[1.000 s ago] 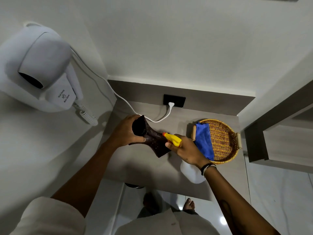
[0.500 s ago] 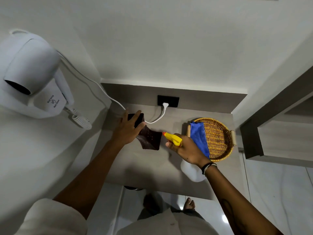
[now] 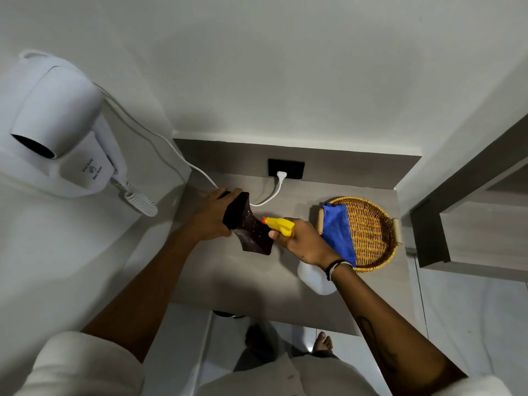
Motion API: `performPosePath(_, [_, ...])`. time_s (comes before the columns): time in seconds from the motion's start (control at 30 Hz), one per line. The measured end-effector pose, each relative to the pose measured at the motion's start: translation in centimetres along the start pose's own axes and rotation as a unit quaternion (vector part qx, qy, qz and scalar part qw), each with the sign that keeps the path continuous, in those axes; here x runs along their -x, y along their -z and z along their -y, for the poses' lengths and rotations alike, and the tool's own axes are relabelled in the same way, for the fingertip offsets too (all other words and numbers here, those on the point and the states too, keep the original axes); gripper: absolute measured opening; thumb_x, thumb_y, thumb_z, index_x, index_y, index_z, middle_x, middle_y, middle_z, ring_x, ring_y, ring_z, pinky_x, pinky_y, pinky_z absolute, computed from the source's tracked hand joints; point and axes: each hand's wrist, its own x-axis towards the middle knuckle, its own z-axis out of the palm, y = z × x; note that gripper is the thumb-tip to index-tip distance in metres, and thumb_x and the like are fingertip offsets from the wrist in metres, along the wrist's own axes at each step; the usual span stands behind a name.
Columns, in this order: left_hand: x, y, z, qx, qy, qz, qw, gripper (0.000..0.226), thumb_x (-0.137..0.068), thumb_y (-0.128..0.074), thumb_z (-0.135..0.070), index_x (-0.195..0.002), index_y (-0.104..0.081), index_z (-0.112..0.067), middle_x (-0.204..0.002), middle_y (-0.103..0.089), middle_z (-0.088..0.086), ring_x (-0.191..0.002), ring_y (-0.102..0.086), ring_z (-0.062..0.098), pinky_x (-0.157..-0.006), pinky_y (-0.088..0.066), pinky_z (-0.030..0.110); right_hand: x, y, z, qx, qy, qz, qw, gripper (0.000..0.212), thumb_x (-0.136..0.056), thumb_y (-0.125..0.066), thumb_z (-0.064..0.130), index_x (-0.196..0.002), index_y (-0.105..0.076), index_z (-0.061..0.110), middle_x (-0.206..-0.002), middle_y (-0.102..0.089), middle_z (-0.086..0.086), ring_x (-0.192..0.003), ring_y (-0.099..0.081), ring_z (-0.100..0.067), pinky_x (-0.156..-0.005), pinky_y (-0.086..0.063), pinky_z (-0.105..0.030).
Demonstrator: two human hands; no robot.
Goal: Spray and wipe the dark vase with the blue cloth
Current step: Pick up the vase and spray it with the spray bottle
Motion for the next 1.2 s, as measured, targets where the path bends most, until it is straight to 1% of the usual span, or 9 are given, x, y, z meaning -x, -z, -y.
performPosePath(0.23, [0.3,0.1,0.3,0.009,0.011,-0.023,1.000,0.118,-0.058,-0.100,-0.021,-0.159,-0.039,-0.019,-0.156,-0.046,0.011,-0.142,-0.045,0.035,-0.114,-0.046,0.051,0.2,-0.3,-0.4,-0.002,-0.023,-0.001,1.000,0.044,-0.106,-0.061,0.037,-0.149,-0.059,0.026,-0.138,-0.073,-0.002,-0.125,-0.069,-0.022,-0.106,-0.057,-0.042])
performPosePath(0.43, [0.5,-0.2,0.8,0.119,0.074,-0.072,0.988,0.098,-0.051,-0.098,-0.036,-0.138,-0.057,-0.017,-0.128,-0.063,0.003,-0.114,-0.062,0.025,-0.088,-0.055,0.034,0.9,0.2,-0.5,-0.012,-0.049,-0.007,0.999,0.038,-0.104,-0.063,0.040,-0.136,-0.067,0.019,-0.097,-0.066,0.010,-0.093,-0.067,-0.019,-0.082,-0.058,-0.041])
performPosePath(0.57, [0.4,-0.5,1.0,0.209,0.146,-0.059,0.965,0.082,-0.056,-0.100,-0.042,-0.126,-0.065,-0.018,-0.114,-0.072,0.000,-0.102,-0.070,0.021,-0.087,-0.064,0.041,1.5,0.6,-1.0,-0.017,-0.067,-0.016,0.997,0.040,-0.103,-0.065,0.037,-0.133,-0.068,0.011,-0.097,-0.072,-0.005,-0.093,-0.070,-0.024,-0.087,-0.058,-0.049])
performPosePath(0.7, [1.0,-1.9,1.2,0.303,0.207,-0.052,0.929,0.071,-0.067,-0.096,-0.048,-0.125,-0.064,-0.021,-0.108,-0.071,-0.004,-0.089,-0.070,0.011,-0.059,-0.057,0.018,2.4,0.8,-1.9,-0.025,-0.072,-0.026,0.997,0.039,-0.103,-0.065,0.035,-0.130,-0.068,0.006,-0.090,-0.069,-0.005,-0.089,-0.070,-0.028,-0.086,-0.057,-0.053])
performPosePath(0.87, [1.6,-3.5,1.6,0.392,0.213,-0.031,0.894,0.087,-0.076,-0.082,-0.064,-0.152,-0.045,-0.043,-0.142,-0.054,-0.003,-0.125,-0.061,0.025,-0.109,-0.053,0.046,3.7,0.1,-2.8,-0.035,-0.077,-0.038,0.996,0.029,-0.103,-0.067,0.033,-0.125,-0.071,0.015,-0.088,-0.070,0.014,-0.086,-0.069,-0.001,-0.074,-0.056,-0.026])
performPosePath(0.97, [2.1,-4.1,2.8,0.425,0.165,-0.008,0.890,0.085,-0.059,-0.089,-0.069,-0.135,-0.054,-0.056,-0.145,-0.061,-0.009,-0.132,-0.062,0.019,-0.112,-0.051,0.041,4.1,-1.6,-2.7,-0.020,-0.093,-0.035,0.995,0.014,-0.102,-0.068,0.035,-0.116,-0.071,0.039,-0.081,-0.067,0.031,-0.080,-0.065,0.009,-0.070,-0.045,-0.011])
performPosePath(1.07, [2.8,-4.3,5.1,0.377,0.112,0.063,0.917,0.128,-0.044,-0.101,-0.060,-0.155,-0.038,-0.049,-0.163,-0.038,-0.004,-0.147,-0.043,0.019,-0.120,-0.043,0.046,4.0,-3.9,-1.9,-0.027,-0.107,-0.045,0.993,0.020,-0.102,-0.069,0.038,-0.121,-0.071,0.043,-0.085,-0.066,0.039,-0.083,-0.065,0.012,-0.074,-0.044,-0.007])
performPosePath(1.13, [3.3,-4.5,6.0,0.354,0.084,0.079,0.928,0.137,-0.045,-0.106,-0.041,-0.159,-0.031,-0.045,-0.167,-0.030,-0.004,-0.148,-0.039,0.020,-0.121,-0.042,0.044,3.7,-5.2,-1.0,-0.038,-0.110,-0.050,0.992,0.039,-0.102,-0.068,0.039,-0.140,-0.066,0.036,-0.107,-0.072,0.035,-0.100,-0.067,0.011,-0.088,-0.047,-0.008])
performPosePath(1.2, [3.6,-4.9,6.7,0.372,0.067,0.067,0.924,0.130,-0.053,-0.104,-0.014,-0.160,-0.035,-0.038,-0.160,-0.040,-0.005,-0.145,-0.044,0.020,-0.112,-0.049,0.025,3.2,-6.2,-0.2,-0.049,-0.116,-0.048,0.991,0.046,-0.101,-0.069,0.040,-0.147,-0.061,0.032,-0.132,-0.073,0.018,-0.110,-0.068,0.008,-0.099,-0.051,-0.017])
